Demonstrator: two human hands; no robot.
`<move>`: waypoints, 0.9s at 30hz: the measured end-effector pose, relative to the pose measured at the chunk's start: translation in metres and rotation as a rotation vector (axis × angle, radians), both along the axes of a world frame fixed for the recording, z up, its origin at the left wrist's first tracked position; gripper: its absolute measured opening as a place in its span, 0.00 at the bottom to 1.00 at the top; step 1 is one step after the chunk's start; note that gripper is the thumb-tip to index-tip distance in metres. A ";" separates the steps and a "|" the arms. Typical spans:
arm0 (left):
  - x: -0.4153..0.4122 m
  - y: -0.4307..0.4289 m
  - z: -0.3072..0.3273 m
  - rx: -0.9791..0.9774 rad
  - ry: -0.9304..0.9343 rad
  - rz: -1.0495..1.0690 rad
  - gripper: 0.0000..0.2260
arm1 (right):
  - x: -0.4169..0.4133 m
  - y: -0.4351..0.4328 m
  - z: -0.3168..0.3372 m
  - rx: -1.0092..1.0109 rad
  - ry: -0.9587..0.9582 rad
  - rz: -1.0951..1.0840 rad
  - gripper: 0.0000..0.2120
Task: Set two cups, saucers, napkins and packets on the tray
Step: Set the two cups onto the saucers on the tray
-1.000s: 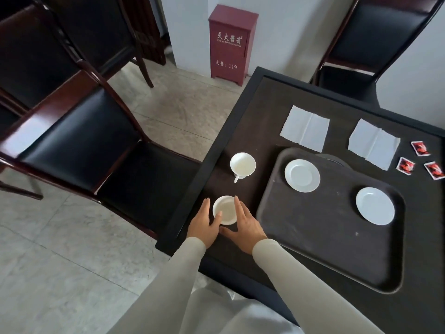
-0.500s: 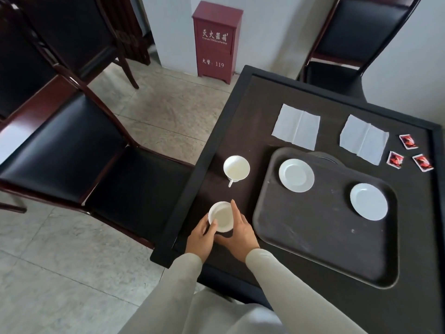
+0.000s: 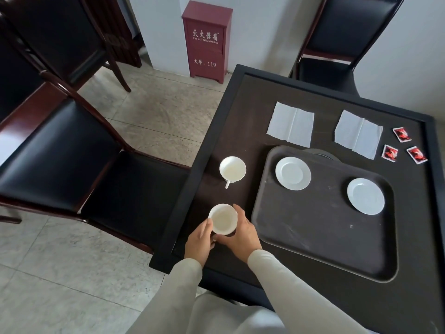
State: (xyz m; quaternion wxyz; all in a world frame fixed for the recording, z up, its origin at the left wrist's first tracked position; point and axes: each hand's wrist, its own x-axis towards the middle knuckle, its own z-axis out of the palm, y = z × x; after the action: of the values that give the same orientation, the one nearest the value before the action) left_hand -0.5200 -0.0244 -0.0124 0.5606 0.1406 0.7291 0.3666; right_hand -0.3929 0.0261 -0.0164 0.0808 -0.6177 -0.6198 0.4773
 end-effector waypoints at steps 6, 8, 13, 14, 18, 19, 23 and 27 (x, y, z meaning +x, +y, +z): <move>0.001 0.001 0.002 0.015 -0.014 0.037 0.13 | 0.003 0.000 0.007 0.065 0.012 -0.055 0.43; 0.004 0.003 0.005 0.020 -0.034 0.045 0.10 | 0.003 0.000 0.010 0.090 0.018 -0.067 0.42; 0.014 0.013 0.010 0.065 -0.064 0.049 0.07 | 0.007 0.005 0.021 0.136 0.020 -0.126 0.42; 0.018 0.015 0.010 0.072 -0.062 0.045 0.08 | 0.010 0.007 0.023 0.141 0.017 -0.141 0.43; 0.036 0.026 0.013 0.101 -0.098 0.032 0.08 | 0.025 0.016 0.032 0.160 -0.008 -0.173 0.45; 0.041 0.029 0.013 0.106 -0.106 0.035 0.07 | 0.030 0.019 0.034 0.161 -0.014 -0.178 0.45; 0.060 0.041 0.017 0.126 -0.130 0.025 0.09 | 0.050 0.030 0.039 0.190 -0.032 -0.201 0.46; 0.077 0.055 0.023 0.151 -0.140 0.007 0.14 | 0.069 0.040 0.042 0.181 -0.039 -0.252 0.47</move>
State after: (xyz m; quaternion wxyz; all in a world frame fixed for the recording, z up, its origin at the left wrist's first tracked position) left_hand -0.4430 0.0305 0.0107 0.5965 0.1538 0.6592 0.4313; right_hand -0.3238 0.0662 0.0253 0.1833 -0.6898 -0.5793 0.3937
